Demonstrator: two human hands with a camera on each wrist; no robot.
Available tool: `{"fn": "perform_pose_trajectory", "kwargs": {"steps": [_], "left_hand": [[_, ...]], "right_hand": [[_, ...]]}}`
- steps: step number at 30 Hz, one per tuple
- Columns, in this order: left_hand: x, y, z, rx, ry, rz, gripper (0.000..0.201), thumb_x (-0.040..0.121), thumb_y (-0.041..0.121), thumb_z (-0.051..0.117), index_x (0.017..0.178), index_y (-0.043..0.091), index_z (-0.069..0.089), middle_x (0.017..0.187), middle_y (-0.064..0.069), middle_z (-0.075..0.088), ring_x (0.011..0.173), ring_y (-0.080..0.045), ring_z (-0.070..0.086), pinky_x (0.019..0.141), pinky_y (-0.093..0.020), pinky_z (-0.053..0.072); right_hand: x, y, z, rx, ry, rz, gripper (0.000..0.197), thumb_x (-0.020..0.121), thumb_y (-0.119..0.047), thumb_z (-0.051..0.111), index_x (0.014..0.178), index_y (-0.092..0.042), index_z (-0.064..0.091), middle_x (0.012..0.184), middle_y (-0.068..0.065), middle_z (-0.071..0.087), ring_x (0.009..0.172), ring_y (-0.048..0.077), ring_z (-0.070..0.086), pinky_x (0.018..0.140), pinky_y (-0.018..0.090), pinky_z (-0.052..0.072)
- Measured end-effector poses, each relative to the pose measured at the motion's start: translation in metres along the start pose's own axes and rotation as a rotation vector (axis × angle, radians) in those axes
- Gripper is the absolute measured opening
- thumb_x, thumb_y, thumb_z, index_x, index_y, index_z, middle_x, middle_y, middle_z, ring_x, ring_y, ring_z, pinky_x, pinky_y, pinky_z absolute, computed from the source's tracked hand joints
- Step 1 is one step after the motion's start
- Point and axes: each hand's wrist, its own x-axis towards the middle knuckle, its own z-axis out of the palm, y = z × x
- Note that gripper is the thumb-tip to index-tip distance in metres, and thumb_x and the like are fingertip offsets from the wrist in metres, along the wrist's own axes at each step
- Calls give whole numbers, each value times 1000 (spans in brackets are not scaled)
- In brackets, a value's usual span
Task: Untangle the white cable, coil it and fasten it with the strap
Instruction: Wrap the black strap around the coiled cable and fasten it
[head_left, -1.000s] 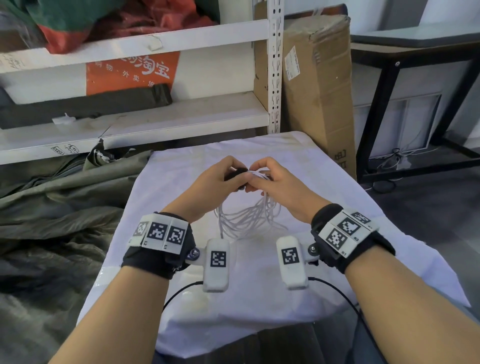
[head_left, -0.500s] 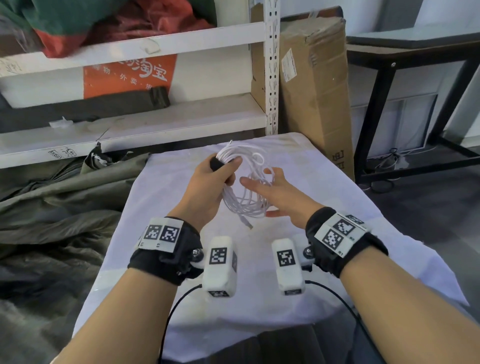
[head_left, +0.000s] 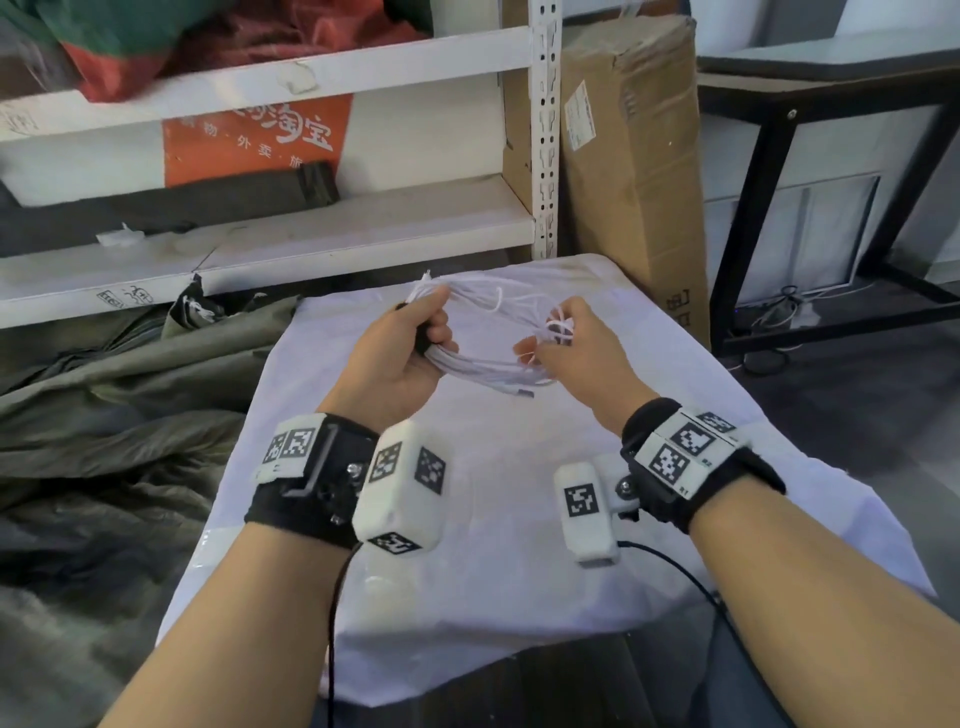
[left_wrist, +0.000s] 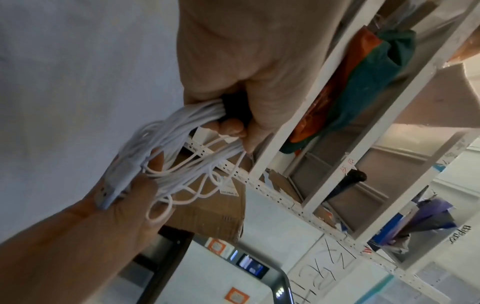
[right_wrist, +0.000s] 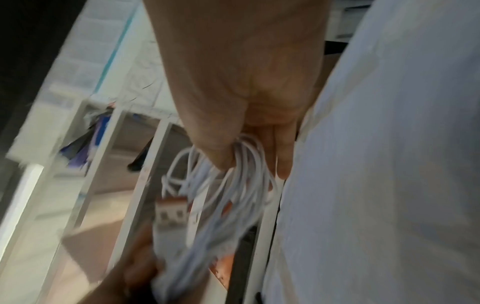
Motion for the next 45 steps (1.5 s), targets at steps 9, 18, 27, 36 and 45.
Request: {"fn": "perform_pose_trajectory", "kwargs": {"steps": [9,18,27,36,45], "left_hand": [[14,-1,-28,6,102,-117,8,92,16,58,85,13,59,55,5,51,44,-4,48,51,-18,45],[21,-9,-40,-33,184,-214,16,95,9,54,80,4,56,47,-3,46,41,-10,47,57,-31,59],[25,-10,-50,16,137,-237,20,97,16,51,82,3,53,55,-8,56,49,-14,59,61,-41,60],[35,10,-92,149,333,-105,22,96,12,53,117,6,56,108,-9,52,100,-26,56,92,-43,46],[38,26,-111,74,313,-101,25,92,11,60,115,4,59,101,-8,52,92,-25,59,78,-38,54]], "right_hand": [[-5,-12,-1,829,-330,226,24,86,9,36,79,-5,55,69,6,58,63,17,57,70,27,45],[-4,0,5,137,-302,54,19,99,-16,46,91,-5,58,71,1,52,68,12,55,76,28,49],[8,12,8,24,-187,129,16,95,-7,51,94,1,65,76,10,64,71,23,61,75,37,58],[60,6,27,263,-62,437,27,97,-2,45,72,-1,54,72,14,59,66,23,61,66,38,53],[110,15,70,-193,-34,315,34,98,-20,40,87,2,64,93,21,58,88,28,54,77,33,40]]}}
